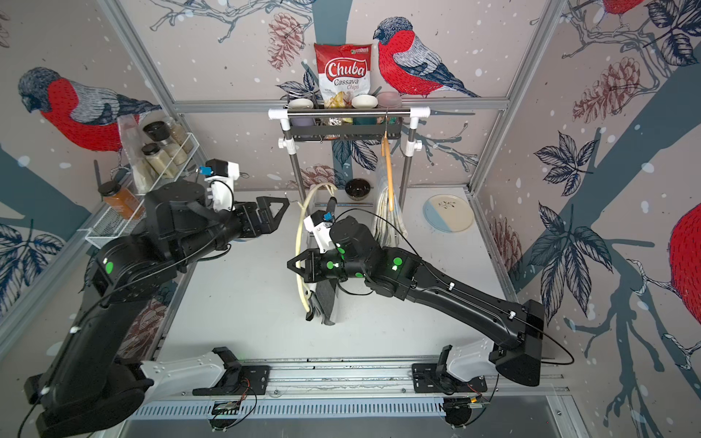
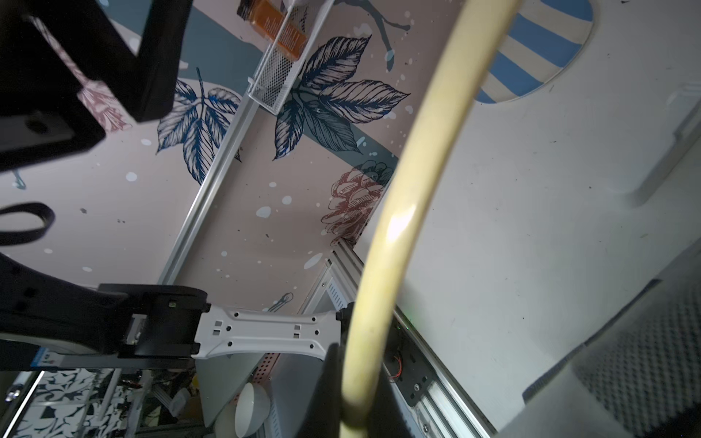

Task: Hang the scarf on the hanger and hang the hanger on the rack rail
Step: Place the hanger at the clothesline.

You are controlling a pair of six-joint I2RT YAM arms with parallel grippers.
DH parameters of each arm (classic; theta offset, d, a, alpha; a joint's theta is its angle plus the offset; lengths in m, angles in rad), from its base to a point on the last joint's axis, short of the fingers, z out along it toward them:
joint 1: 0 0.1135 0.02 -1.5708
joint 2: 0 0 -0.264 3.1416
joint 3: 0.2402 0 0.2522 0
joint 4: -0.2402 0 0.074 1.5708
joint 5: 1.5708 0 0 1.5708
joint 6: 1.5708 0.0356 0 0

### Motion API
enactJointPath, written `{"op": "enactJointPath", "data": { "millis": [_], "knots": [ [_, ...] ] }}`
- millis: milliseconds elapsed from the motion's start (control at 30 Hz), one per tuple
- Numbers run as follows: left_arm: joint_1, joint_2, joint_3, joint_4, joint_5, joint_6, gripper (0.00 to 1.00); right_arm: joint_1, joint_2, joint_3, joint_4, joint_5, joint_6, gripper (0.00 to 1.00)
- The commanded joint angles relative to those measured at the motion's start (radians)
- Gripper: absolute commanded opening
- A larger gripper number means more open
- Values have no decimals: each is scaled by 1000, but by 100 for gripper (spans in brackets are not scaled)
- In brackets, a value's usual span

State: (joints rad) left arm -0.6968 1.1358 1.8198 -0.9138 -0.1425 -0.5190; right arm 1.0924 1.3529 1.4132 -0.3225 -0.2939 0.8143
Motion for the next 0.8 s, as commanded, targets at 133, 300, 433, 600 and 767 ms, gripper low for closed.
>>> {"op": "enactJointPath", "data": {
  "millis": [133, 300, 433, 600, 767],
  "knots": [
    [8, -113, -85, 70, 25, 103, 99, -164, -12, 155, 87, -200, 52, 0],
    [8, -177, -221, 123, 7, 105, 99, -271, 52, 245, 116, -317, 173, 0],
    [8, -174, -267, 119, 23, 113, 99, -325, 119, 298, 162, -370, 257, 0],
    [8, -179, -308, 130, 28, 123, 99, -371, 207, 448, 131, -393, 260, 0],
    [8, -187, -356, 147, 38, 123, 99, -426, 295, 558, 137, -421, 327, 0]
  ]
}}
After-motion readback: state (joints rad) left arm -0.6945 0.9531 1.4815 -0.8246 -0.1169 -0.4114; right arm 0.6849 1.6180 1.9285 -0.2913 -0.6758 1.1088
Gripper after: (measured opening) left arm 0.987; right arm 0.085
